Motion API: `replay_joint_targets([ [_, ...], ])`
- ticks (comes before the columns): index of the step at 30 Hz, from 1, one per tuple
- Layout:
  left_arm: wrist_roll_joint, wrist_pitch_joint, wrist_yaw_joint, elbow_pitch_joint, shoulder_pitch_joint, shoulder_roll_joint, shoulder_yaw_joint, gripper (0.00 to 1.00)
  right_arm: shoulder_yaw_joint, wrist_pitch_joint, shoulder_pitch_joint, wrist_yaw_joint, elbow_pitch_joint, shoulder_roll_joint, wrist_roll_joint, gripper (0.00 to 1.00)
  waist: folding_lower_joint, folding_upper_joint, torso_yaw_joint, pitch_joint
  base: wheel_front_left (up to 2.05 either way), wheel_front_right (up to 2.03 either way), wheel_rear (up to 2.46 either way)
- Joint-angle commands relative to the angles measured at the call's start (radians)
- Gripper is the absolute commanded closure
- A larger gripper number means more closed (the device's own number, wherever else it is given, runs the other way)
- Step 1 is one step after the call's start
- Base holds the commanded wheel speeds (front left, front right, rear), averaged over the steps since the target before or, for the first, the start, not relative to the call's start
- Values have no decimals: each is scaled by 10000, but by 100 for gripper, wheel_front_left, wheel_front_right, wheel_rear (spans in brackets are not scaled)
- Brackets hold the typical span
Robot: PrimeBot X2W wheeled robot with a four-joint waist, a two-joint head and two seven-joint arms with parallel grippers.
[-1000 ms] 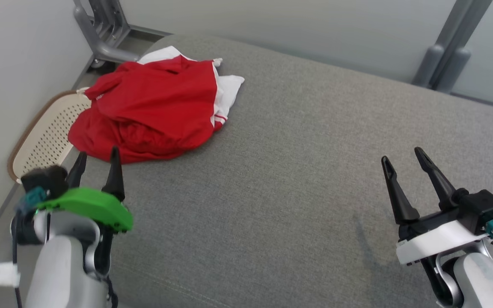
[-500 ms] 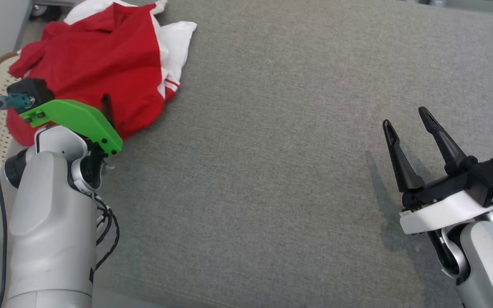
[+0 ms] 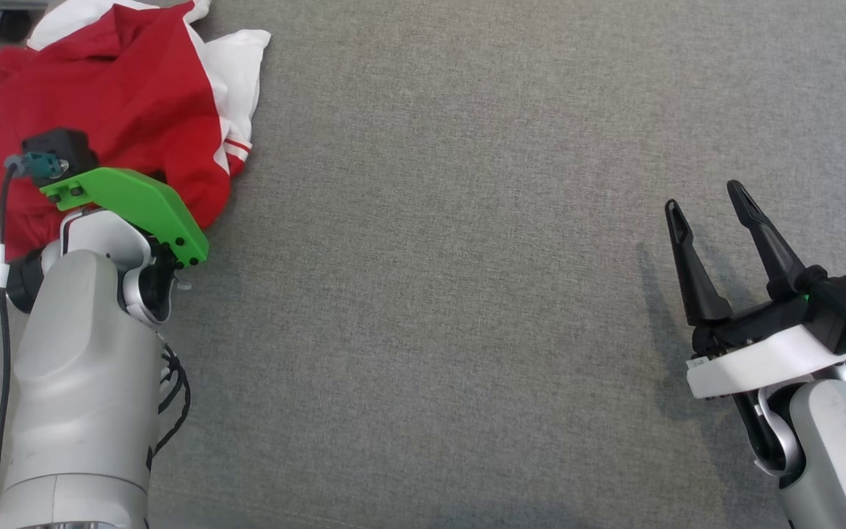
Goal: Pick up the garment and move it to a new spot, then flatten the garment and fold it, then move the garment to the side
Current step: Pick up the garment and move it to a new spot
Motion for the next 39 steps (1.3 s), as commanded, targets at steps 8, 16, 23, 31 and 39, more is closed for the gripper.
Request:
replay_joint_targets([
  [8, 169, -597, -594, -663, -591, -267, -669, 100, 26, -31, 213, 1, 77, 163, 15, 0, -2, 76, 207, -556, 0, 0, 0],
  [16, -226, -179, -1048, -2844, -688, -527, -1846, 100, 100, -31, 265, 1, 80, 673, 113, 0, -2, 76, -501, -1148, 0, 0, 0],
  [23, -1002, 660, -961, -5189, -230, -571, -3413, 100, 66, -30, 363, 1, 29, 1131, 164, 0, -2, 76, -1726, -1577, 0, 0, 0],
  [31, -2377, 1387, -291, -7776, 107, -559, -5545, 100, -125, -30, 555, 1, -138, 1414, 162, 0, -2, 76, -3129, -1817, 0, 0, 0],
  [39, -2736, 1821, 411, -8327, 884, -167, -6703, 100, -313, -30, 938, 1, -449, 1476, 117, 0, -2, 76, -4025, -1982, 0, 0, 0],
])
